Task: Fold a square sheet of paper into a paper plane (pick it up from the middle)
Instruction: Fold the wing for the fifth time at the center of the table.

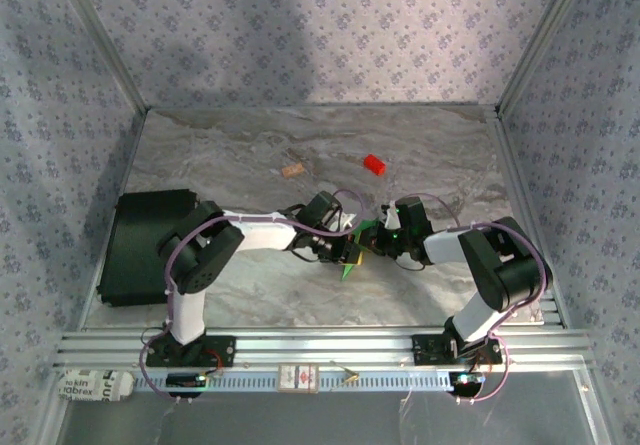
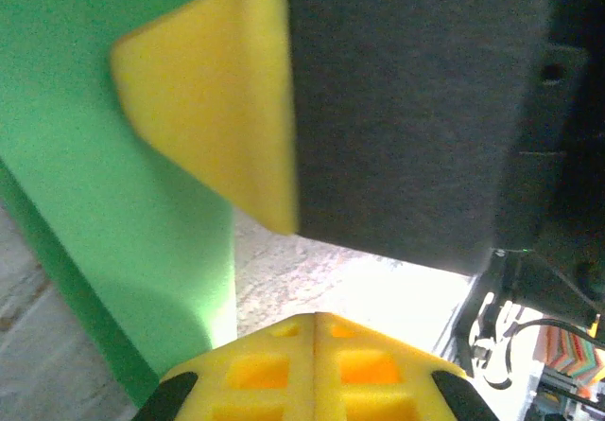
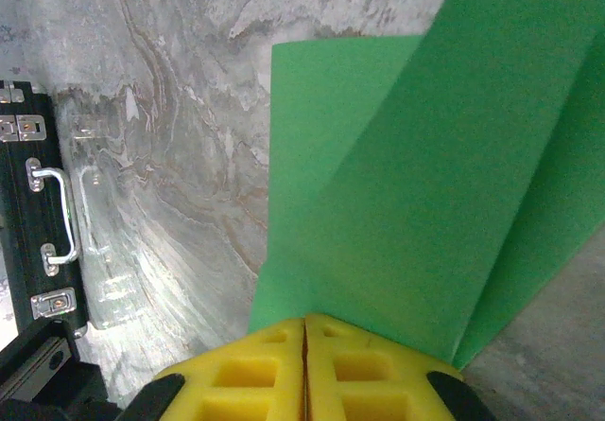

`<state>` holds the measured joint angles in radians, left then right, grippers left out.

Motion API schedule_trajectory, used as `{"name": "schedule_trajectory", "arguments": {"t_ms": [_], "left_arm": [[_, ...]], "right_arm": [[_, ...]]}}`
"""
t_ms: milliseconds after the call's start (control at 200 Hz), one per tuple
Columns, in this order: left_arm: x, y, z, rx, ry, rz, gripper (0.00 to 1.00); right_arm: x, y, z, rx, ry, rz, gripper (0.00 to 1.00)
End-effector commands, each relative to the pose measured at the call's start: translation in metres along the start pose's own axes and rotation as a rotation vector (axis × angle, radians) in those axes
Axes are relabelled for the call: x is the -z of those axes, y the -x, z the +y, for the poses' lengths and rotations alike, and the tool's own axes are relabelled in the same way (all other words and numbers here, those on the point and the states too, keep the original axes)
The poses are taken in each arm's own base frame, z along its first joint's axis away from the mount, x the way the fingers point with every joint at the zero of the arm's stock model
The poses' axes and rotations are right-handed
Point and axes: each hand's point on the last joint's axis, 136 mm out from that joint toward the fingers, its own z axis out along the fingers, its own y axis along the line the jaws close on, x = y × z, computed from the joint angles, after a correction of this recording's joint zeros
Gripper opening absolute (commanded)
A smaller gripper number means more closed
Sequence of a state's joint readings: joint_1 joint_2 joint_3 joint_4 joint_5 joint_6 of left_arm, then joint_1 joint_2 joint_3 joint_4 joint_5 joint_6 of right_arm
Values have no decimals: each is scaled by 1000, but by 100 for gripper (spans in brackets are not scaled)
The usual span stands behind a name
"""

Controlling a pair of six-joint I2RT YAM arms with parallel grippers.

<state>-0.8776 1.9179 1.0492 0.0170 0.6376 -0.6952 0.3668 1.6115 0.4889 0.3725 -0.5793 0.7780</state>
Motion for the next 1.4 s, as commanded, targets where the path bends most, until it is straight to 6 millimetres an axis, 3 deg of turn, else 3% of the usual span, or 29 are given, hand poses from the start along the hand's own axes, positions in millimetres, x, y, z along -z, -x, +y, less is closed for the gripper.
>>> {"name": "schedule_trajectory", "arguments": {"t_ms": [0, 485, 854, 1064, 1234, 1399], "left_arm": [[-4, -13, 17, 1, 45, 30, 6], [-4, -40, 28, 34, 45, 82, 6], [10, -71, 46, 37, 127, 132, 5], [12, -75, 45, 28, 125, 139, 6], [10, -73, 48, 28, 134, 126, 4], [10, -72, 51, 38, 137, 113, 2]], "right_arm": [[5, -19, -49, -92, -181, 24, 10], [5, -20, -52, -100, -190, 26, 10], [6, -20, -55, -103, -197, 27, 10], [5, -18, -53, -99, -190, 24, 10], [10, -8, -31, -57, -125, -12, 12], [33, 8, 5, 40, -70, -90, 16]]}}
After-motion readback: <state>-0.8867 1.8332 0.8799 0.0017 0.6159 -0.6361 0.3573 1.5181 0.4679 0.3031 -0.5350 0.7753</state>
